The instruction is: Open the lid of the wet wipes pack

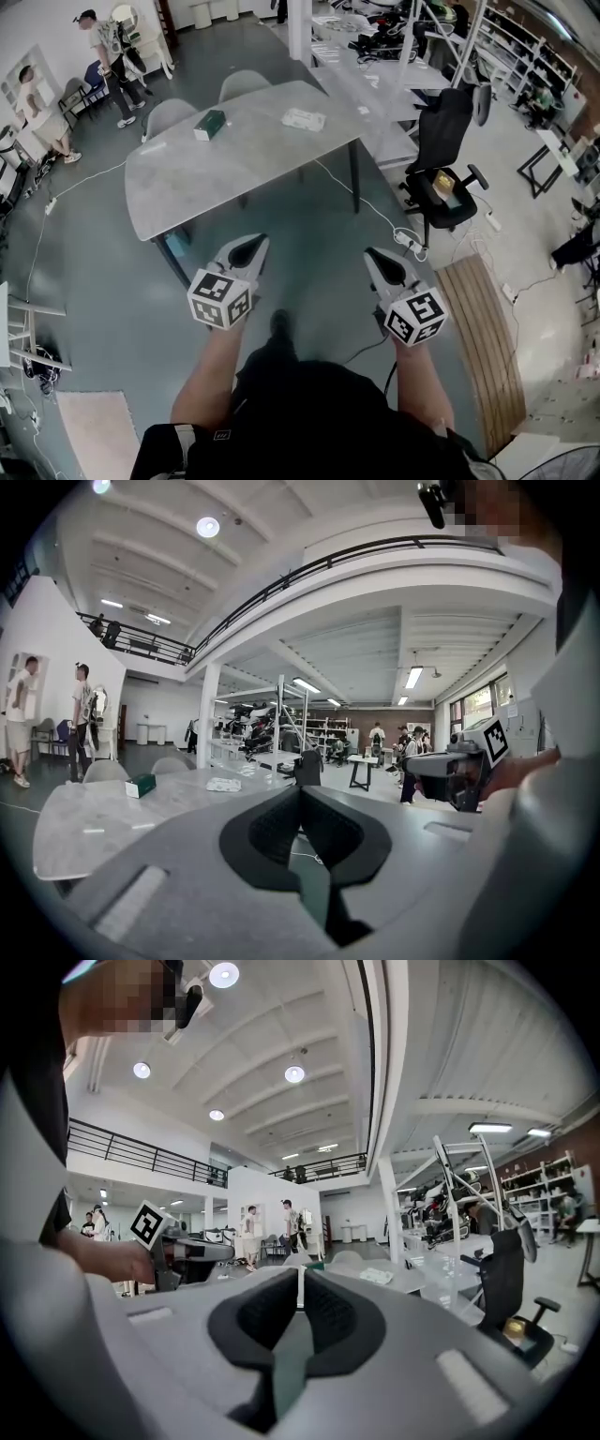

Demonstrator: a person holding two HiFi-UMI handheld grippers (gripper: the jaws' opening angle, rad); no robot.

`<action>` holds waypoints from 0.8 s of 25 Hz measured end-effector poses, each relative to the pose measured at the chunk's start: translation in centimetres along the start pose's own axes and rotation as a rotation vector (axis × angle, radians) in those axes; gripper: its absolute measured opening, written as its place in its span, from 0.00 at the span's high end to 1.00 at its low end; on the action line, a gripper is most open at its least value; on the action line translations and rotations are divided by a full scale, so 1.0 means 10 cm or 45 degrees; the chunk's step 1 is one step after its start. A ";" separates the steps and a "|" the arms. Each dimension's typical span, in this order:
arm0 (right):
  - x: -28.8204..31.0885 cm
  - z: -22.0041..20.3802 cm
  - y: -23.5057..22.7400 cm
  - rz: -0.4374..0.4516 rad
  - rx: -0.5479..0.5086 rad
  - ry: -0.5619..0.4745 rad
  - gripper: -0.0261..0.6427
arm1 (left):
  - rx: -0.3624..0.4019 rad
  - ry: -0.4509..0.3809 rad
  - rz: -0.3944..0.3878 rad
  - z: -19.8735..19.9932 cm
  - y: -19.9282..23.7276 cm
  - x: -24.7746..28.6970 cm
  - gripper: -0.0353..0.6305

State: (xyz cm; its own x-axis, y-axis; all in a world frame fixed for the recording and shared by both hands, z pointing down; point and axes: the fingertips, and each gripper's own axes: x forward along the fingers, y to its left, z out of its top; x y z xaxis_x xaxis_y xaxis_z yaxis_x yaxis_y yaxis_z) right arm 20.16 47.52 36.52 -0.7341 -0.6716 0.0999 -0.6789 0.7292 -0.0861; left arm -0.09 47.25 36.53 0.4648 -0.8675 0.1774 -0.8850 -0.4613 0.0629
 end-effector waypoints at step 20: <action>2.42 -0.11 -1.24 -0.096 0.113 0.159 0.93 | -0.006 0.066 -0.149 0.22 1.97 2.08 0.93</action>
State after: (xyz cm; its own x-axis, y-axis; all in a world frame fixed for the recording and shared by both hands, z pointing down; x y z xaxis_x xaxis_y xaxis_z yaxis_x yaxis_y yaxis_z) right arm 10.88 22.36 41.14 -0.6771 -0.6986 0.2314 -0.7348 0.6590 -0.1605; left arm -7.87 19.73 39.34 0.5631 -0.7969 0.2188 -0.8249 -0.5579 0.0910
